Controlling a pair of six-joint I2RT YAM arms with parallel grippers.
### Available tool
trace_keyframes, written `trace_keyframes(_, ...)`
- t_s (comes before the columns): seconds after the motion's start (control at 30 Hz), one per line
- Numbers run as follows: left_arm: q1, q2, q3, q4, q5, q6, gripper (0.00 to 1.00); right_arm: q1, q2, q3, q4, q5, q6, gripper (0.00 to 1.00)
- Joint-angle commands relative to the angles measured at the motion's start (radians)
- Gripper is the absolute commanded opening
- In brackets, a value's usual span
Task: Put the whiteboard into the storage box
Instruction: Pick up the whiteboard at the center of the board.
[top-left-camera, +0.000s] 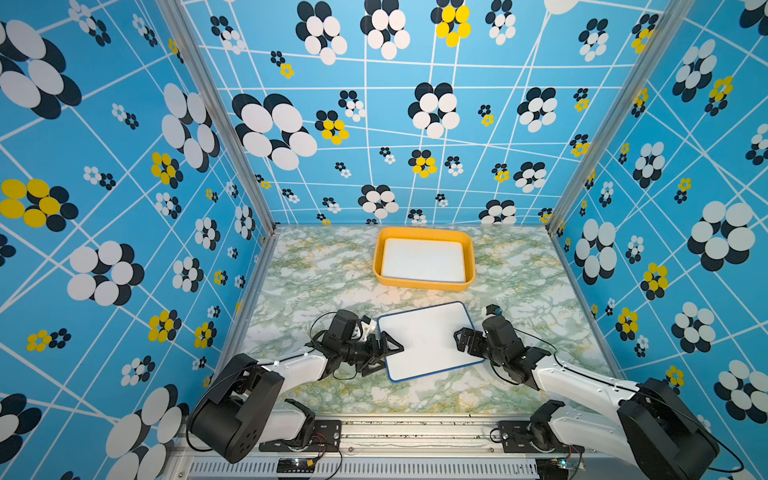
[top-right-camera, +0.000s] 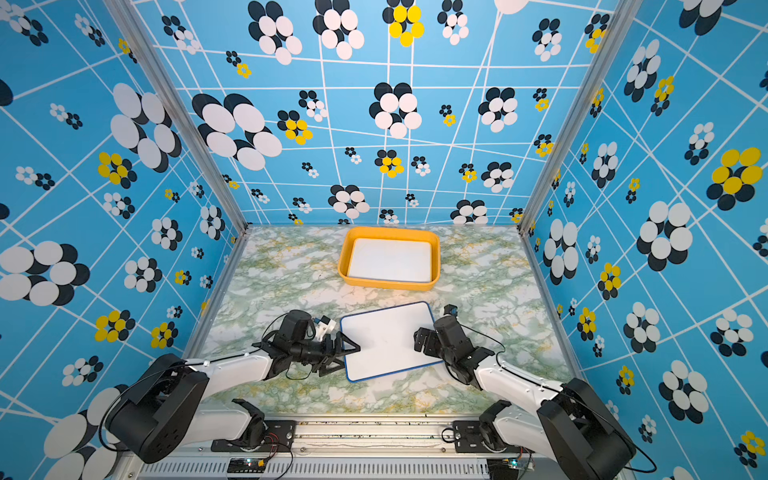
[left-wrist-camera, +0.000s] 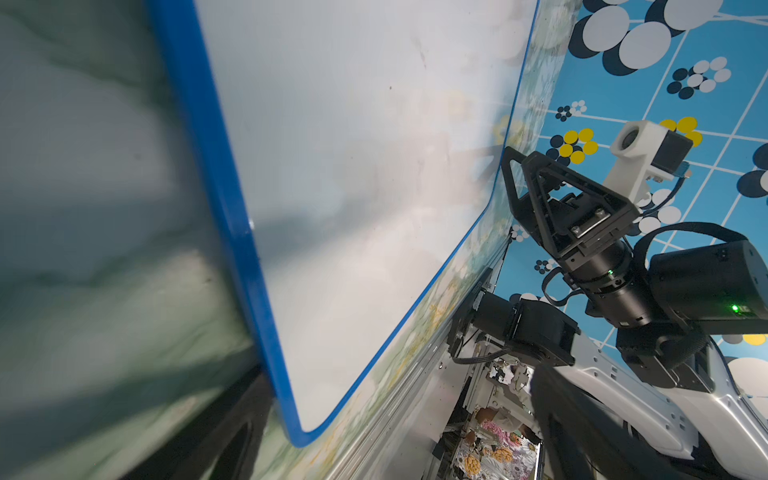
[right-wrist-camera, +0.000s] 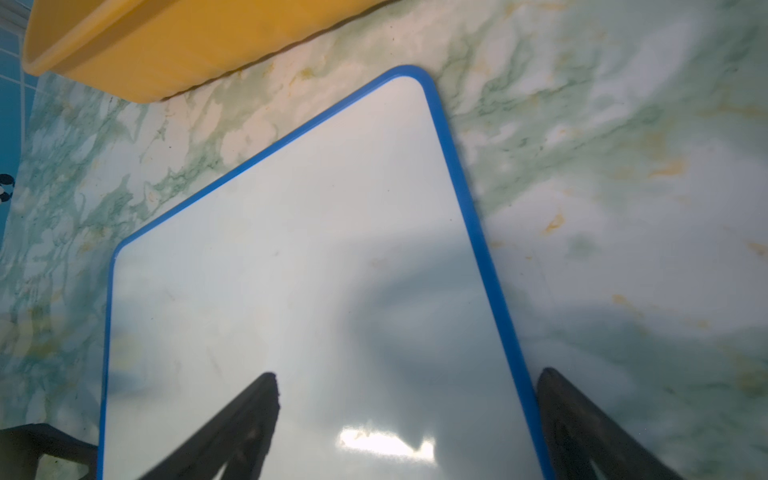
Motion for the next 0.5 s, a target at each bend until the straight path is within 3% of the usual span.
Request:
trace_keyframes(0.0,-0.023,-0.082,0.075,0.120,0.115,0.009,0.94,0.090,0.061,-0.080,-0.153,-0.509,0.144,0.98)
trace_keyframes(0.13,-0.020,-0.129,0.084,0.069,0.114,0.002,0.84,0.091,0.044,-0.084,-0.159,-0.505,0.146,0.98)
trace_keyframes(0.47,-0.001,-0.221,0.125,-0.150,0.096,0.071,0.38,0.091,0.007,-0.084,-0.197,-0.478,0.138,0.98)
